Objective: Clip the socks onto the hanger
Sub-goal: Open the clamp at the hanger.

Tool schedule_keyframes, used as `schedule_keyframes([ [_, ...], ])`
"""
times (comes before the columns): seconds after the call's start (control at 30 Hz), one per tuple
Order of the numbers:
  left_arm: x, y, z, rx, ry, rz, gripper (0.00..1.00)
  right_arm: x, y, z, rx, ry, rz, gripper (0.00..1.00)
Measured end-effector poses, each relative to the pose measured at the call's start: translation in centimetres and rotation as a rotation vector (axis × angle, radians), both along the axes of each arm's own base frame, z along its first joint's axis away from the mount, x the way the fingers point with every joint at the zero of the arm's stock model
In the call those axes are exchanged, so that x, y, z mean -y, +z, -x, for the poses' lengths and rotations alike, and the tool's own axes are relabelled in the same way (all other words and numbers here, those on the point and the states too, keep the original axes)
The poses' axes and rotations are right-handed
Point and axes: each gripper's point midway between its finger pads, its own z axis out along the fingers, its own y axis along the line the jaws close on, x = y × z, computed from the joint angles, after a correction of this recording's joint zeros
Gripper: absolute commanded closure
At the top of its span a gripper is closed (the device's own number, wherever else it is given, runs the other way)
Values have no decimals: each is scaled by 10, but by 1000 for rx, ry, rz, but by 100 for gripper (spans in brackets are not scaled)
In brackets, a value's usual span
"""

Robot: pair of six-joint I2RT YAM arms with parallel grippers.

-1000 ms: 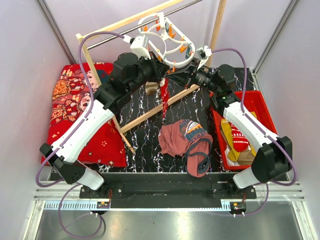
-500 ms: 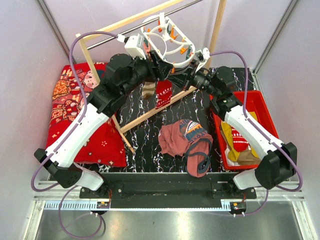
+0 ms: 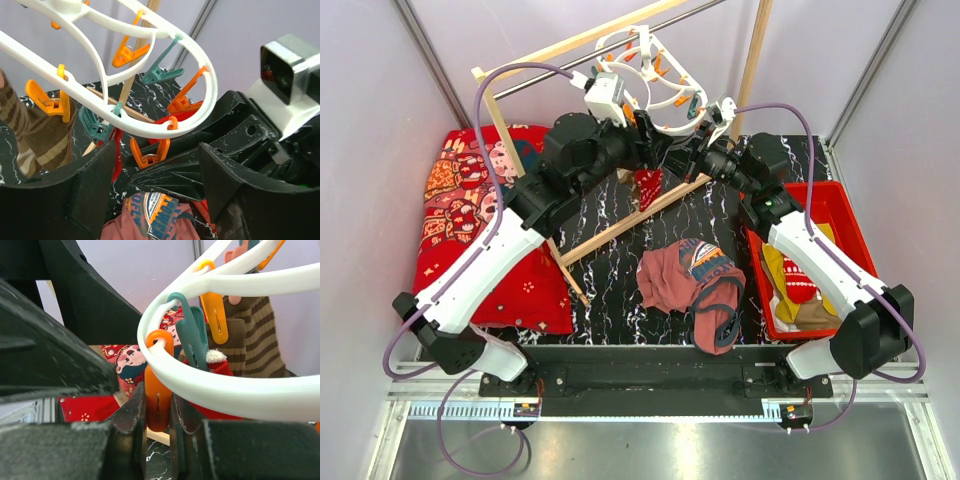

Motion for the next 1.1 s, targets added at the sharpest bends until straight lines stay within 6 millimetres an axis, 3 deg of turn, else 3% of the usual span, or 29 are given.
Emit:
schedule_keyframes([
  [0.3, 6, -16, -11, -14, 41, -57, 40, -3, -4, 1, 4, -1, 17, 98],
  [0.7, 9, -24, -18, -45, 72, -83, 81, 0, -10, -5, -2, -44, 43, 96],
  [0.73, 9, -25, -18, -47, 72, -83, 83, 0, -11, -5, -3, -45, 45, 94],
  [0.77, 9, -25, -17, -48, 72, -85, 87, -1, -12, -5, -6, -46, 46, 82],
  [0.83, 9, -26, -17, -51, 74, -86, 89, -1, -13, -5, -13, -48, 49, 71],
  [0.87, 9, -25, -17, -51, 76, -85, 90, -1, -13, -5, -14, -50, 49, 61],
  [0.97, 8, -25, -19, -48, 88, -83, 90, -1, -14, -3, -17, -59, 58, 47],
  [1.1, 7, -24, -20, -44, 96, -80, 90, 9, -13, 3, -36, -106, 81, 38],
])
